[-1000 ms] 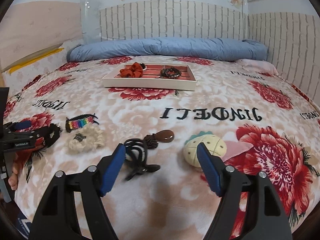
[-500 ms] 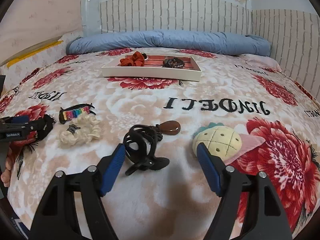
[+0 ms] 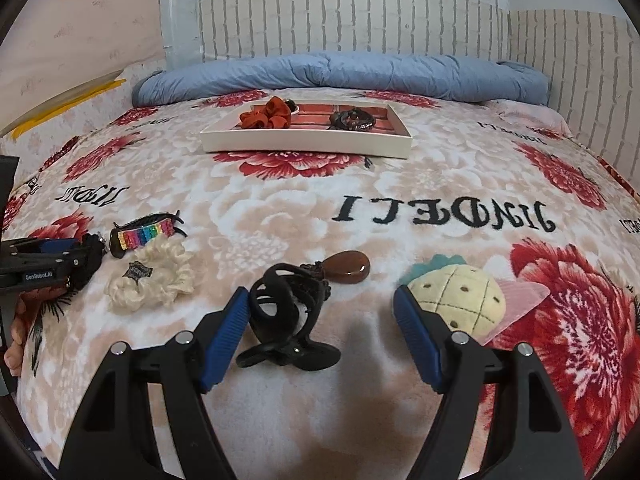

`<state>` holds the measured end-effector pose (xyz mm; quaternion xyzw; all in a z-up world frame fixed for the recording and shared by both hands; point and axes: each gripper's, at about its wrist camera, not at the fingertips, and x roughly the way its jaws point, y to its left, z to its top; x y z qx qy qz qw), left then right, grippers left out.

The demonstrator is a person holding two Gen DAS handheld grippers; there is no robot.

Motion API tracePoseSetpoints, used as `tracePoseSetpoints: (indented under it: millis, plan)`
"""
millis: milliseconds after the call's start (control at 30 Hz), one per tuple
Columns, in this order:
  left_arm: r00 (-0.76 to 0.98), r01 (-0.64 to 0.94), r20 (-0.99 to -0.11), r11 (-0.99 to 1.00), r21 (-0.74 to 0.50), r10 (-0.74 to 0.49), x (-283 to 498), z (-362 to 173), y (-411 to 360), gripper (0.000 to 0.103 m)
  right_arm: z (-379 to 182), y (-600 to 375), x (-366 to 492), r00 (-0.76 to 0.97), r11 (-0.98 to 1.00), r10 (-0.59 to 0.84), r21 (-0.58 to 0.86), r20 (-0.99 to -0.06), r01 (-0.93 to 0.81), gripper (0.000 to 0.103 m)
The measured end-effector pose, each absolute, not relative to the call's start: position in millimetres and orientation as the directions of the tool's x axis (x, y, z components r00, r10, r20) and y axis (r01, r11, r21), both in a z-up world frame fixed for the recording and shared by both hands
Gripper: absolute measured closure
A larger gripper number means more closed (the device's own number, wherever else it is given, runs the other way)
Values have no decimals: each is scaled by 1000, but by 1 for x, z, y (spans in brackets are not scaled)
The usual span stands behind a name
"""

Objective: Organize jewelry
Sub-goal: 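Close left tool on black bead bracelet while right tool grips black claw clip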

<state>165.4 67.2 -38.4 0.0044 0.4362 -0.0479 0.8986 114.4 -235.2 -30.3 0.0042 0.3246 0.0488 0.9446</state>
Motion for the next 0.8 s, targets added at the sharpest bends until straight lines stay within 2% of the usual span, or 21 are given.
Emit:
tracePoseSetpoints:
  millis: [133,300,400,567,800]
  plan:
    - [610,93,-788,995,-33,-84,170,-39,67,50,-30,-235,116,785,995,99,45,-612,-90,32]
    - [612,82,-786,995,-48,-89,170,-39,70,77,-30,-234,116,784,993,118,53,-609,-107,46]
    - [614,80,-784,996,-49,-88,168,-39,70,85,-29,-231,114,782,991,133,59,-609,-122,55]
    - [625,88,-776,996,-32,-81,164,-36,67,90,-28,-228,111,780,987,158,69,-606,-147,65]
    - [640,95,-763,995,-38,-90,160,-32,67,91,-23,-229,109,786,984,172,73,-594,-160,65]
